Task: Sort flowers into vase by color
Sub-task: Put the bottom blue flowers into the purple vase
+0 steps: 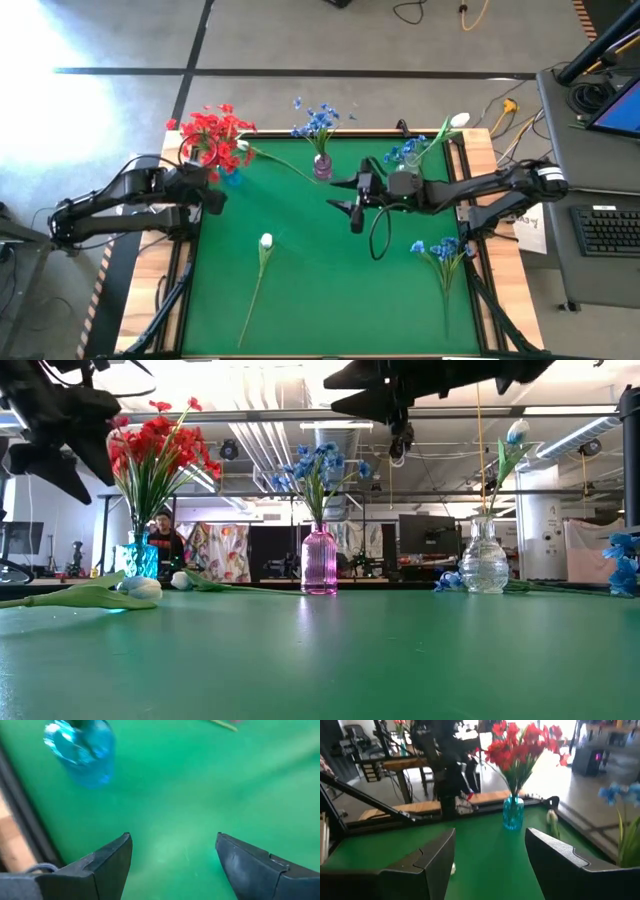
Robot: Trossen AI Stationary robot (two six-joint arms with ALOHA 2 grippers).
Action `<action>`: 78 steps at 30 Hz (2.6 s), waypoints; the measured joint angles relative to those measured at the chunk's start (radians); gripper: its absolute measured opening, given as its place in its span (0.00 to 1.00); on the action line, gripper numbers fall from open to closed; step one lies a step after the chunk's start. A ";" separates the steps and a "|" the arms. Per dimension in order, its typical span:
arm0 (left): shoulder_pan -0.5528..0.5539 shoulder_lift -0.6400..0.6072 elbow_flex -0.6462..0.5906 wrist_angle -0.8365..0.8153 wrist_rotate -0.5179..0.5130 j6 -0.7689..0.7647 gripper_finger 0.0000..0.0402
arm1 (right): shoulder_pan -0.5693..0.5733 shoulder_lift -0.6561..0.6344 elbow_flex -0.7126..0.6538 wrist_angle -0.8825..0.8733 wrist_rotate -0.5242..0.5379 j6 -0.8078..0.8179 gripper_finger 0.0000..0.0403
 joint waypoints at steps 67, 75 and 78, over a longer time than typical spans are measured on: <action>-0.581 0.309 0.029 0.593 -0.243 0.506 0.69 | 0.545 -0.011 -0.202 -1.276 -0.606 1.811 0.75; -0.582 0.310 0.029 0.593 -0.250 0.510 0.69 | 0.562 -0.013 -0.271 -1.177 -0.554 1.795 0.71; -0.582 0.315 0.029 0.593 -0.252 0.510 0.69 | 0.555 -0.012 -0.261 -1.177 -0.501 1.754 0.65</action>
